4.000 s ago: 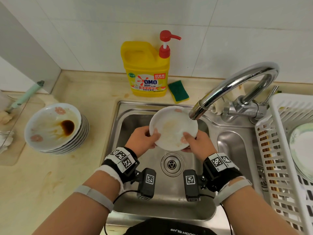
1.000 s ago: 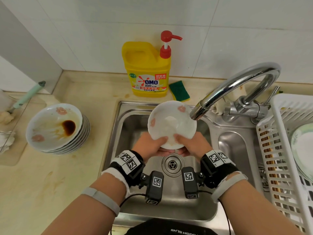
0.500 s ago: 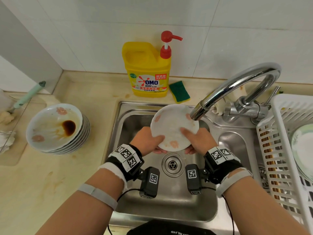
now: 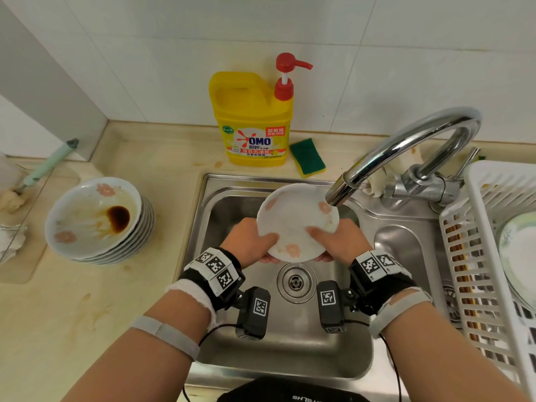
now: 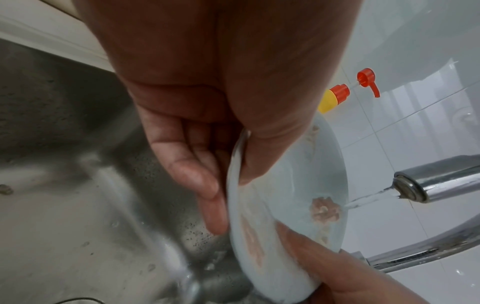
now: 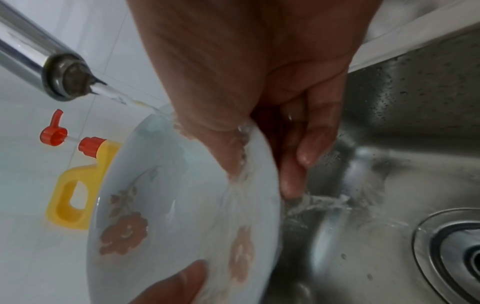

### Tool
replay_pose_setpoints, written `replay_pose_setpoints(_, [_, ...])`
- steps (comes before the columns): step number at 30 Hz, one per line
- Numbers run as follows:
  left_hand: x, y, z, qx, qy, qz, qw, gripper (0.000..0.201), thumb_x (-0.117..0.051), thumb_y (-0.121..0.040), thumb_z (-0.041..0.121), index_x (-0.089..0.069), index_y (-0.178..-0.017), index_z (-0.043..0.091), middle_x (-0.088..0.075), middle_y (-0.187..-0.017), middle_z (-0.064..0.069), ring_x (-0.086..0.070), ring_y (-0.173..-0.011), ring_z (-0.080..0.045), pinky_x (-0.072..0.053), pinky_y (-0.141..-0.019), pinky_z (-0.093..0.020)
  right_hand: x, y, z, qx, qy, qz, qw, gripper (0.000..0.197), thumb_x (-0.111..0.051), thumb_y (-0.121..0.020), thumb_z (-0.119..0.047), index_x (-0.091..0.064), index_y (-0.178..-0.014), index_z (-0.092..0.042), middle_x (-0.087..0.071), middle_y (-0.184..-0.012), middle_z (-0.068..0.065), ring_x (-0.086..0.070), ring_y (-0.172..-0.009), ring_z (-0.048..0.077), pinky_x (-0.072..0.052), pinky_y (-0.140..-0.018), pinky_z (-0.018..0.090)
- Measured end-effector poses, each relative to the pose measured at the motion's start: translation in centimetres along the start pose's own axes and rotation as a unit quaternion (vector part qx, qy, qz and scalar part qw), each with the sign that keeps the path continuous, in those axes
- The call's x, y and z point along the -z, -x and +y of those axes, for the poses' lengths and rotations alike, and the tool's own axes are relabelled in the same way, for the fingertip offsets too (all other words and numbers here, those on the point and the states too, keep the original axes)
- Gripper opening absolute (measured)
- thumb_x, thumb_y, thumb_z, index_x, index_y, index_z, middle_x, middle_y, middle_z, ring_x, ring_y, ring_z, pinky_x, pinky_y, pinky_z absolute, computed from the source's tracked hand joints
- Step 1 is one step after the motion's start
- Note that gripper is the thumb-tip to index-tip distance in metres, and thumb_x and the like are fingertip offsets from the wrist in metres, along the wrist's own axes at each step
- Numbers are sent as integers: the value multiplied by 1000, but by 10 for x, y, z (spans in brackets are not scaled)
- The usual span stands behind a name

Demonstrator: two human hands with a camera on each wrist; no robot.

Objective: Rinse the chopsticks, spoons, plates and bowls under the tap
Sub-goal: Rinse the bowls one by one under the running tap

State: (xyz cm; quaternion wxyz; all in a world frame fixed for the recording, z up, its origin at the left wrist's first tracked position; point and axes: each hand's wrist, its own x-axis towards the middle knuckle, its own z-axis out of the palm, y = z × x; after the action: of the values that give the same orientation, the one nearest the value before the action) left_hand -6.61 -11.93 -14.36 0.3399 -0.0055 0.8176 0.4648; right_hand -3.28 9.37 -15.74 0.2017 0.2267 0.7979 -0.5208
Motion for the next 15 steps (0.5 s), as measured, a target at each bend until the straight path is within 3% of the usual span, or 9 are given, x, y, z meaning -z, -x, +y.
replay_pose_setpoints(2, [0,-1,0,-1,-20,6,1000,26,-54,-97,16,-63,-118,2,-75,-80,-6,-76,-68,-16,-60,-62,-24,0,0,-1,-8,-15,16,1000,16,-72,-92,-34,-69,-94,-19,-76,-84,7,-76,-66,24,-65,-69,43])
replay_pose_setpoints(7, [1,-1,-2,-27,-70,55,996,13,-54,-99,24,-64,-99,16,-72,-72,3,-72,-59,-8,-52,-57,-16,1,4,-13,-58,-51,36,996,49,-59,-94,-59,-68,-90,-11,-75,-75,14,-74,-58,29,-57,-49,30])
replay_pose_setpoints(12, [-2,-2,-5,-35,-35,90,995,7,-60,-98,27,-64,-95,21,-71,-77,5,-71,-59,-7,-54,-58,-17,-3,6,-6,-11,-34,32,999,42,-57,-101,-45,-69,-94,-5,-75,-70,15,-74,-59,30,-56,-50,29])
replay_pose_setpoints(15, [-8,-1,-5,7,58,56,997,19,-67,-96,24,-67,-105,7,-75,-77,-7,-74,-65,-16,-62,-63,-27,-9,8,-1,-2,-81,8,997,28,-62,-101,-31,-69,-105,-4,-75,-73,13,-74,-60,25,-56,-52,26])
